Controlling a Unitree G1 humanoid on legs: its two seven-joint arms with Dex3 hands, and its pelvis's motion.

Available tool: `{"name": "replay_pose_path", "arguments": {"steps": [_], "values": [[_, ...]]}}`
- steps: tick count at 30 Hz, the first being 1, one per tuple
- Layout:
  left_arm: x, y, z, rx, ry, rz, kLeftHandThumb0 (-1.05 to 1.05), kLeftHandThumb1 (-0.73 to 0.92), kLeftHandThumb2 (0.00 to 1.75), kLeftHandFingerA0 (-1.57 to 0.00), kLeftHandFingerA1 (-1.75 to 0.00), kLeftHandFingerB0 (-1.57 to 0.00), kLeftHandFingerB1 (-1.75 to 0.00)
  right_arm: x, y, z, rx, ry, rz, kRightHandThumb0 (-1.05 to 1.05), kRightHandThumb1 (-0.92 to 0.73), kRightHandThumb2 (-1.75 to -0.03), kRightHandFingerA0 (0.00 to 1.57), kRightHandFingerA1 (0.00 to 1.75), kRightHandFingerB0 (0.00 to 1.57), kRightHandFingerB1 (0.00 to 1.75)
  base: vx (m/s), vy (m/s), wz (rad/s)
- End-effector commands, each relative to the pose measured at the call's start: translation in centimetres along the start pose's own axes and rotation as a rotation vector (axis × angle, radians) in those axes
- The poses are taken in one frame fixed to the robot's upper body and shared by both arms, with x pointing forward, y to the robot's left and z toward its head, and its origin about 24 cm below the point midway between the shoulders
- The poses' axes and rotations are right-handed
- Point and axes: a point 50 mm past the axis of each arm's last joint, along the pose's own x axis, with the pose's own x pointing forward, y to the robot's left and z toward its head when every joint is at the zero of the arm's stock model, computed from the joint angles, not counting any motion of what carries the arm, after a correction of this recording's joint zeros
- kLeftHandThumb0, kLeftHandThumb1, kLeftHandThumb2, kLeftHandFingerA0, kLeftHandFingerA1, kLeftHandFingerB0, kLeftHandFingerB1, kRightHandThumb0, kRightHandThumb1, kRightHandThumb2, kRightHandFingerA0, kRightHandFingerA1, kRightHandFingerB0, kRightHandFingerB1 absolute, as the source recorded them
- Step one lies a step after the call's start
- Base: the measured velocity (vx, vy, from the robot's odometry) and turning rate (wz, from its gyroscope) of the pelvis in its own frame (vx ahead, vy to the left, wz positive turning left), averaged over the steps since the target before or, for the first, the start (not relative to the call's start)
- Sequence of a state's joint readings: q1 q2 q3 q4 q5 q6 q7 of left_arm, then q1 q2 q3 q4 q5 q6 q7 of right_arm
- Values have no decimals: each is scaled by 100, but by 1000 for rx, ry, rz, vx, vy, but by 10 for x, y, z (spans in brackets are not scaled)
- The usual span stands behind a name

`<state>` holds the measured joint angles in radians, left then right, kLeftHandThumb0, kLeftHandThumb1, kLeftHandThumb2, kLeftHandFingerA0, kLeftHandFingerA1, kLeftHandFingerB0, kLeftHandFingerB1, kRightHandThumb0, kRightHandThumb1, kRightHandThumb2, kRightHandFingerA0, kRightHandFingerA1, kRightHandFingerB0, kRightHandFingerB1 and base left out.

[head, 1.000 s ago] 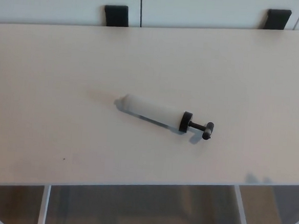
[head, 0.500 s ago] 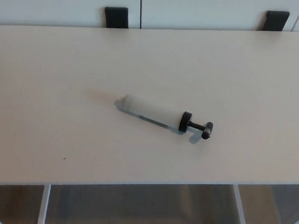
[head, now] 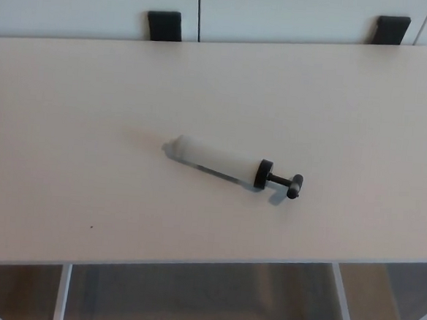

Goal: The robot walks towards a desk on which an air pump is kept in the middle. It lifts it up and holds it with its left hand and uses its right hand to compress it by pushing its handle inwards.

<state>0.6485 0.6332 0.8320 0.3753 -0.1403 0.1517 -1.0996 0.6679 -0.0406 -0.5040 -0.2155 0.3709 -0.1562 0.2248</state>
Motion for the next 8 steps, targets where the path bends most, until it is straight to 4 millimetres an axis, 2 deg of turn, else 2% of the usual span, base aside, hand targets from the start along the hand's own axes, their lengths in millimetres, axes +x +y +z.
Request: {"name": "replay_pose_path", "arguments": {"steps": [1,5,6,8], "values": [[13,-13,-88,-761,-260,54,-36,48,105,0,-49,0,-48,-15,-85,-91,650,252,-319,-88,-84,-66,27,44,19,43,0,0,0],[26,-17,-91,-838,-260,129,-36,50,107,0,-49,0,-48,-19,-91,-96,733,259,-348,-87,-86,-67,28,46,22,45,0,0,0],[29,-17,-91,-843,-263,138,-72,84,65,-19,-32,-16,-27,-21,-92,-97,751,263,-353,-86,-89,-68,28,45,22,44,0,0,0],[32,-18,-91,-848,-270,144,-72,84,65,-19,-32,-16,-27,-22,-94,-99,769,266,-356,-86,-89,-68,28,45,22,44,0,0,0]]}}
